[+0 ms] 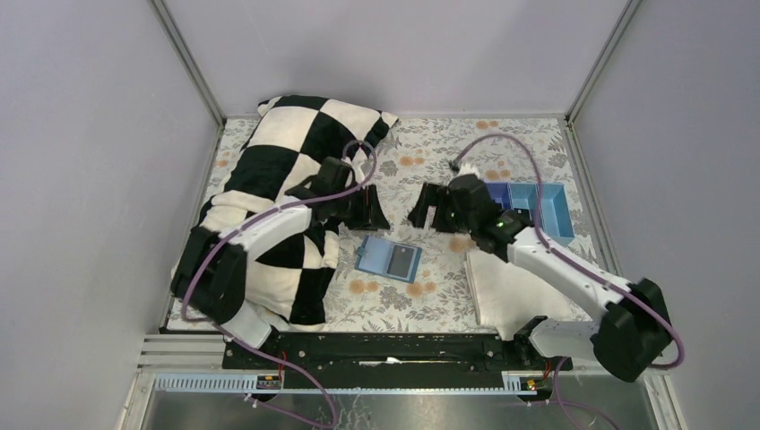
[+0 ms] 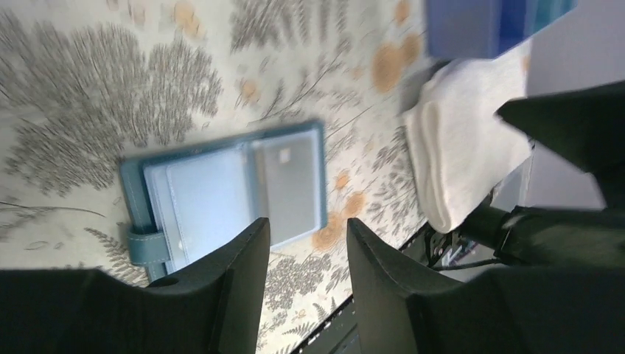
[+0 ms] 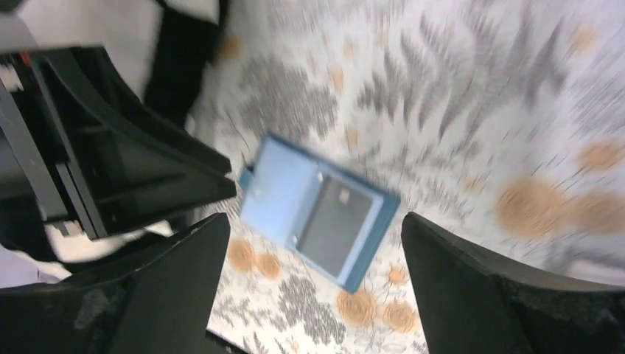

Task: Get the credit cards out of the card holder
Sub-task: Reset both arms

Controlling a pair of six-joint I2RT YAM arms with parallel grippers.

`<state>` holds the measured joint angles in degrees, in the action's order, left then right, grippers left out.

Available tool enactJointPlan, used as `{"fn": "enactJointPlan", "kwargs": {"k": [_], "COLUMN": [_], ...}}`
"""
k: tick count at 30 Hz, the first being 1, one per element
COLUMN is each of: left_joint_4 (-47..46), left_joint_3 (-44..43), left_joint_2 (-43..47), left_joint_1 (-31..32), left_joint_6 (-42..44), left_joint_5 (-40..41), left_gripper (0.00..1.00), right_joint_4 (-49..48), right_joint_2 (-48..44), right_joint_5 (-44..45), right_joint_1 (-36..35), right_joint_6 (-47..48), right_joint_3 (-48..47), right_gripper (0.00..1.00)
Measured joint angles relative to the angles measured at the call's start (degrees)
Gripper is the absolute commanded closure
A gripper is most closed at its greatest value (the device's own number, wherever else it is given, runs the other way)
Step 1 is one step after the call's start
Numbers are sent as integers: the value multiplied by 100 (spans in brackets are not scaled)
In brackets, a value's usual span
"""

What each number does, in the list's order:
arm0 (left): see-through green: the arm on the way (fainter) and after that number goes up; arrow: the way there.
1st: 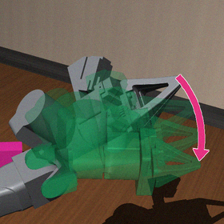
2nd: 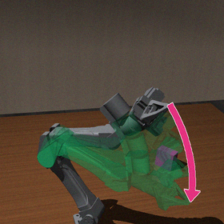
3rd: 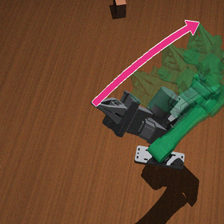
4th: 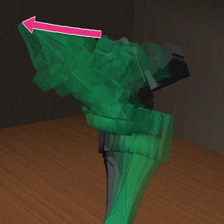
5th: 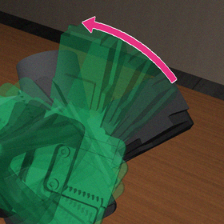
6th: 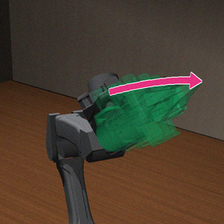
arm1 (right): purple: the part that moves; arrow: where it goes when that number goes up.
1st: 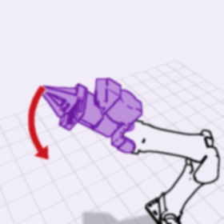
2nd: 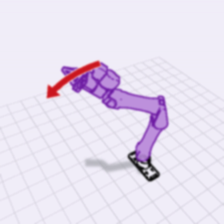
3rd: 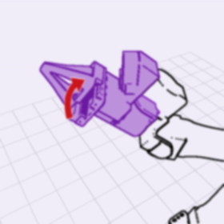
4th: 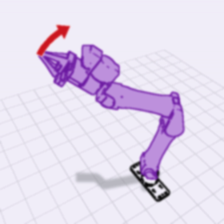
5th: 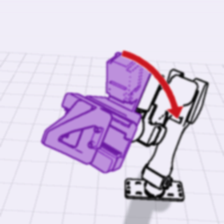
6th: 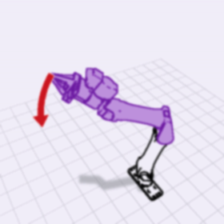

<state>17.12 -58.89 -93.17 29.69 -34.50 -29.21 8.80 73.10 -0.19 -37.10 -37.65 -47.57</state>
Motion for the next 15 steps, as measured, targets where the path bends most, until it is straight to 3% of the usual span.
{"fn": "enactJointPlan", "kwargs": {"k": [7,12,15], "left_joint_4": [151,-31,-129], "left_joint_3": [-546,-293,118], "left_joint_2": [1729,2951,3637], "left_joint_1": [0,0,-2], "left_joint_6": [616,887,946], "left_joint_5": [1062,2218,2885], "left_gripper": [49,44,36], "right_joint_4": [918,1239,1281], "right_joint_2": [-966,-1602,-1908], "right_joint_5": [1635,2546,2881], "right_joint_1": [-2,-2,-2], "right_joint_6": [975,1346,1388], "right_joint_3": [-1508,-1412,-1005], "right_gripper": [2,0,0]}}
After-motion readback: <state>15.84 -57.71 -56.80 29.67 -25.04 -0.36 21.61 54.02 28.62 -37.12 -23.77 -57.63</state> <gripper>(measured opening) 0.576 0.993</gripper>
